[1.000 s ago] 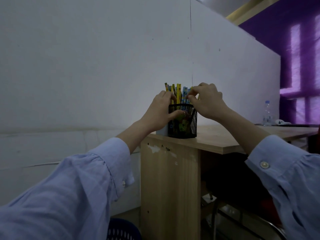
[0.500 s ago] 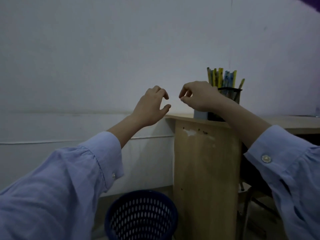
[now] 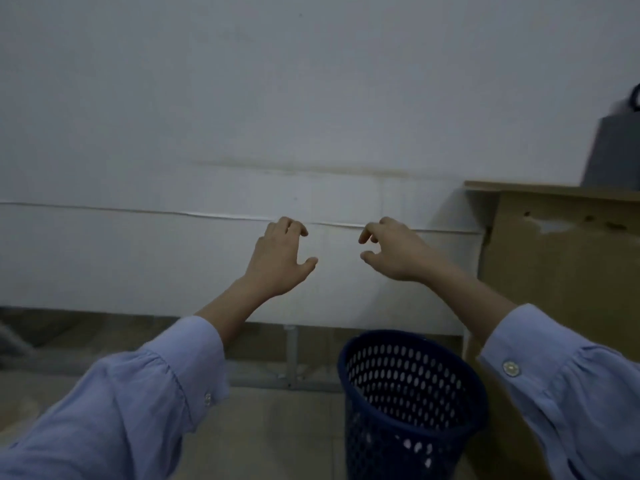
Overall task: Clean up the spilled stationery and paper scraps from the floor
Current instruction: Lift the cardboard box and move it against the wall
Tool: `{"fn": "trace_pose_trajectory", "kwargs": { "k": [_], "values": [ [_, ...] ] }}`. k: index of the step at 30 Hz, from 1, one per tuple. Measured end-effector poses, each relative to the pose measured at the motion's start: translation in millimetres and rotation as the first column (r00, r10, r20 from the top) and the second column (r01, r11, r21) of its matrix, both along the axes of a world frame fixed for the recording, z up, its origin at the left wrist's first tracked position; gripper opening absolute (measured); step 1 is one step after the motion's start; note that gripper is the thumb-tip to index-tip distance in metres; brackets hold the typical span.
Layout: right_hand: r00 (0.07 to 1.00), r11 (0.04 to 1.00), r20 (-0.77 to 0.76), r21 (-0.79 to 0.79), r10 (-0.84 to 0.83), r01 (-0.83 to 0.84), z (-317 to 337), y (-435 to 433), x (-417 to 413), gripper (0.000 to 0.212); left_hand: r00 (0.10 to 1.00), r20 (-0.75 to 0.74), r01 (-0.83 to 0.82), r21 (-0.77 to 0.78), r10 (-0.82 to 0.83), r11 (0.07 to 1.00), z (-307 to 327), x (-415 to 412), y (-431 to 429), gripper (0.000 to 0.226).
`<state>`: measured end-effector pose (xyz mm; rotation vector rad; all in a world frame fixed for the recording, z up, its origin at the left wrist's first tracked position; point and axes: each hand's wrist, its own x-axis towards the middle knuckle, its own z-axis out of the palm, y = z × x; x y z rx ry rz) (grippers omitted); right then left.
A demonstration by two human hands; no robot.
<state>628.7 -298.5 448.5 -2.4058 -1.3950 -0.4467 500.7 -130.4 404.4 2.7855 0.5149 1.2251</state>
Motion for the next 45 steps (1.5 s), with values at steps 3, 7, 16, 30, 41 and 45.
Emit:
{"fn": "trace_pose_trajectory", "kwargs": {
  "k": [3, 7, 16, 30, 41, 45],
  "values": [
    [0.995, 0.994, -0.058, -0.072, 0.076, -0.080, -44.2, 41.5, -17.6, 0.037, 0.993, -0.070, -0.105, -0.131, 0.097, 0.986, -46.1, -32.7, 36.1, 0.049],
    [0.974, 0.965, -0.137, -0.167, 0.181, -0.203, -100.8, 87.0, -43.8, 0.039, 0.969, -0.158, -0.228, -0.257, 0.191, 0.939, -100.6, -76.9, 64.5, 0.050],
    [0.859, 0.806, -0.284, -0.312, 0.427, -0.504, -196.5, 159.4, -127.9, 0.041, 0.852, -0.361, -0.516, -0.462, 0.378, 0.721, -196.0, -195.0, 81.3, 0.049],
    [0.668, 0.553, -0.496, -0.380, 0.555, -0.741, -299.8, 220.8, -231.3, 0.041, 0.595, -0.507, -0.771, -0.581, 0.624, 0.263, -270.2, -358.7, 77.8, 0.049],
    [0.551, 0.545, -0.724, -0.286, 0.415, -0.788, -341.9, 263.8, -278.4, 0.056, 0.522, -0.339, -0.475, -0.878, 0.783, -0.062, -316.5, -439.1, 99.1, 0.033],
    [0.467, 0.678, -0.862, -0.226, 0.195, -0.700, -345.2, 284.3, -287.3, 0.068, 0.417, -0.246, -0.172, -0.967, 0.875, -0.189, -331.4, -461.8, 113.8, 0.037]
  ]
}}
